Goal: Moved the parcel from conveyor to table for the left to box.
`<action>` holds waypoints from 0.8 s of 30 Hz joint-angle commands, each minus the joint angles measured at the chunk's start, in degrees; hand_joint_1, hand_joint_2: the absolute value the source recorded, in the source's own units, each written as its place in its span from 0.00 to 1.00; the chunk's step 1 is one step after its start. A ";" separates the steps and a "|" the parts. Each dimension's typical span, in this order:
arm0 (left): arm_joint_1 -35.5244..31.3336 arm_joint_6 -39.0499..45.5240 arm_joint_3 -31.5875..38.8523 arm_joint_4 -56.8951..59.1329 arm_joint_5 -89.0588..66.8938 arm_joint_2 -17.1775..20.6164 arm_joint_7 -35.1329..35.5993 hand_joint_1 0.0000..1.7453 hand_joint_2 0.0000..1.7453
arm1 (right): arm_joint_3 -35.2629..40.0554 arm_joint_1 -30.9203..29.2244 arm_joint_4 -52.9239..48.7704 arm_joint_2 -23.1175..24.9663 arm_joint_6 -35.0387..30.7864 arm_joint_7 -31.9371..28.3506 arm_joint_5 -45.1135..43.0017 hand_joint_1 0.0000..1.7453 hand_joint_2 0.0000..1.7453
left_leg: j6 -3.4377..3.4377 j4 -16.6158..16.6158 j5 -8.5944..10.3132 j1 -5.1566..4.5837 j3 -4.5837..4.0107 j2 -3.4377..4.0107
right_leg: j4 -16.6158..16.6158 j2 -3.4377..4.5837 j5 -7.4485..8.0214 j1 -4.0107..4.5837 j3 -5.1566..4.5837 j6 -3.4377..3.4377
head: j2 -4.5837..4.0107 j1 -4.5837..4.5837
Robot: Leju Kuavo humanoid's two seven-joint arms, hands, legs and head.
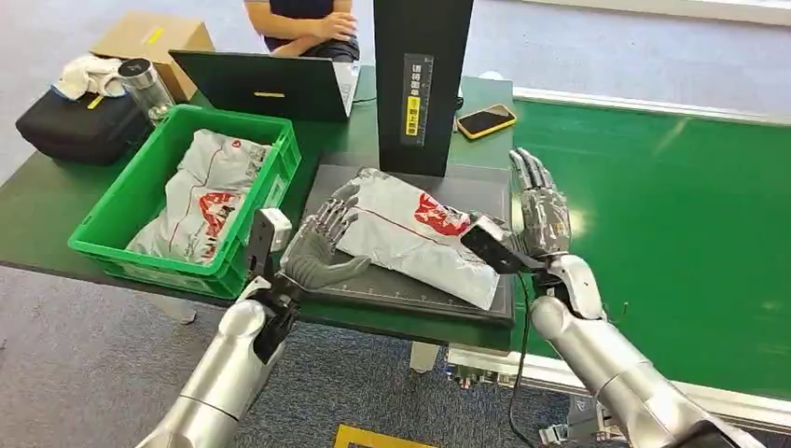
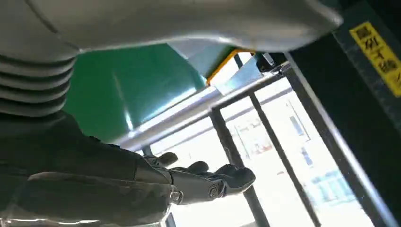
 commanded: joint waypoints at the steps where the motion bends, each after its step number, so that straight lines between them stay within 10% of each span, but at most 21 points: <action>1: -2.21 10.59 -11.61 2.75 -13.65 0.79 0.54 0.00 1.00 | -16.46 7.40 -10.88 3.82 8.77 -4.32 -12.89 0.00 0.00 | -0.03 -0.12 -0.01 0.00 0.19 -0.02 | -0.09 -0.02 -0.03 0.01 0.18 -0.09 | 0.00 0.02; 7: -7.14 32.93 -20.53 7.19 -32.54 -1.52 6.98 0.00 1.00 | -20.45 17.42 -21.80 5.32 12.81 -4.82 -14.29 0.00 0.00 | -0.03 -0.09 0.02 0.05 0.11 -0.27 | -0.10 -0.26 -0.05 0.07 0.19 -0.08 | 0.00 0.02; 8: -8.33 36.52 -21.52 8.38 -35.78 -2.05 8.59 0.00 1.00 | -21.53 19.35 -23.79 5.94 14.10 -4.68 -14.54 0.00 1.00 | -0.02 -0.11 0.02 0.03 0.16 -0.35 | -0.10 -0.34 -0.09 0.05 0.26 -0.10 | 0.00 0.02; 18: -17.08 44.96 -27.34 20.74 -59.59 -7.02 30.22 0.00 1.00 | -29.64 32.73 -35.48 10.21 21.86 -3.80 -15.90 0.00 1.00 | -0.02 -0.04 0.01 0.03 0.01 -0.31 | -0.05 -0.33 -0.07 0.04 0.10 -0.05 | -0.02 0.02; 19: -17.42 44.27 -27.04 21.38 -60.19 -7.17 30.72 0.00 1.00 | -30.37 34.36 -37.09 10.54 22.43 -3.84 -15.59 0.00 0.00 | -0.03 -0.10 0.00 0.03 0.12 -0.28 | -0.10 -0.29 -0.07 0.04 0.20 -0.07 | 0.00 0.00; 22: -18.19 38.37 -26.45 22.96 -60.96 -7.40 31.04 0.00 1.00 | -32.45 36.99 -39.46 11.81 23.53 -3.64 -14.26 0.00 0.00 | -0.02 -0.06 0.00 0.03 0.05 -0.30 | -0.06 -0.30 -0.08 0.04 0.12 -0.06 | -0.02 0.04; 23: -18.71 33.86 -26.46 24.51 -61.12 -7.71 30.77 0.00 1.00 | -33.49 37.49 -39.82 12.40 23.84 -3.60 -13.89 0.00 1.00 | -0.02 -0.09 -0.01 0.01 0.12 -0.30 | -0.07 -0.30 -0.10 0.02 0.18 -0.07 | 0.00 0.02; 24: -18.93 31.26 -26.45 25.10 -61.03 -7.86 30.82 0.00 1.00 | -34.04 37.55 -39.84 12.62 24.34 -3.59 -13.99 0.00 1.00 | -0.02 -0.06 -0.03 0.02 0.06 -0.19 | -0.05 -0.19 -0.07 0.03 0.10 -0.05 | -0.02 0.02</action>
